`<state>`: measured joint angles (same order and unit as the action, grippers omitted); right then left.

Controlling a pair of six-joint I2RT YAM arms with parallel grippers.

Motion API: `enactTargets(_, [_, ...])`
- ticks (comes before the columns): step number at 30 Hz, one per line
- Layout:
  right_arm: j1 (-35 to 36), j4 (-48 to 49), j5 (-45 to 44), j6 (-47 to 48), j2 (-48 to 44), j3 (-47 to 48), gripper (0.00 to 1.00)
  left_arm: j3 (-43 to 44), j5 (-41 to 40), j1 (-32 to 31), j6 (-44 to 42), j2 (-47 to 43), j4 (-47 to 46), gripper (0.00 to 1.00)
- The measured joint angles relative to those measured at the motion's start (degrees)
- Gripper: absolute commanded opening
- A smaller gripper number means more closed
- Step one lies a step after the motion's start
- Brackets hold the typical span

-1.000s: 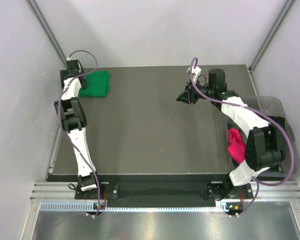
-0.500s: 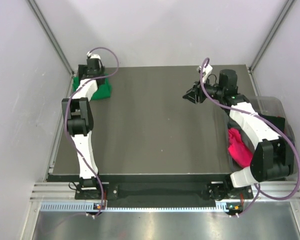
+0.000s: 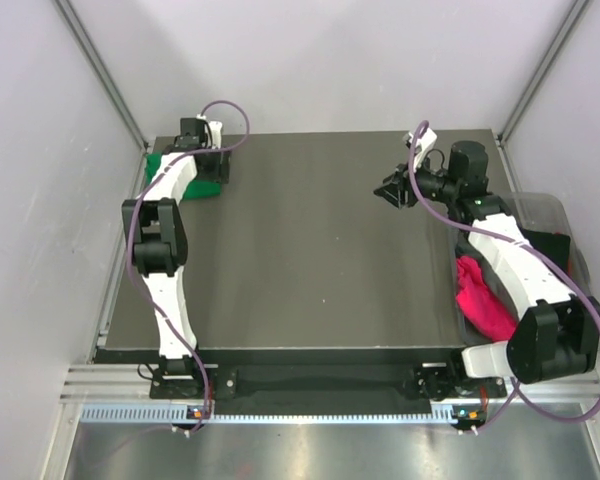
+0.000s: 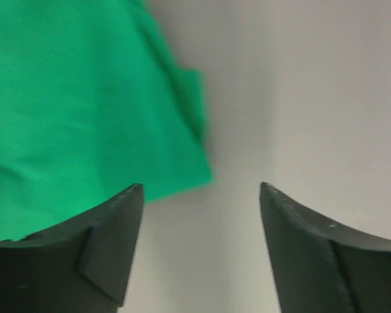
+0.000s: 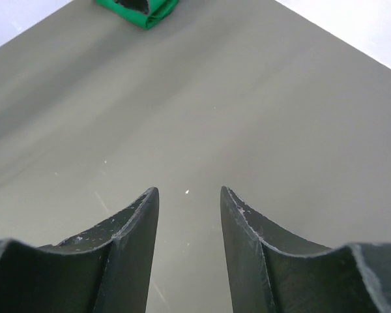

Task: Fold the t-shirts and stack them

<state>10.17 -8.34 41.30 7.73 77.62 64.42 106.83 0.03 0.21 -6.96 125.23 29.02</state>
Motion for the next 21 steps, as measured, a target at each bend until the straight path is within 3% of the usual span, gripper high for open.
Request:
enactTargets(1, [-0.13,0.28,-0.11,0.09,-0.48,-0.31,0.43,0.37,2.03,0.00,-0.11,0.28,1.90,0.65])
enactTargets(4, [-0.79,0.66,-0.31,0.22,-2.14,-1.88,0.43,3.67,6.69,-0.02,0.17,2.69,5.66,0.56])
enactTargets(14, [-3.02,2.47,-0.57,0.20,-3.30,-6.67,0.43,12.33,12.61,-1.49,2.99,13.00,9.20,0.54])
enactTargets(21, [-3.21,2.95,-0.50,0.17,-3.32,-6.69,0.43,11.45,12.09,-2.93,3.87,12.61,8.55,0.54])
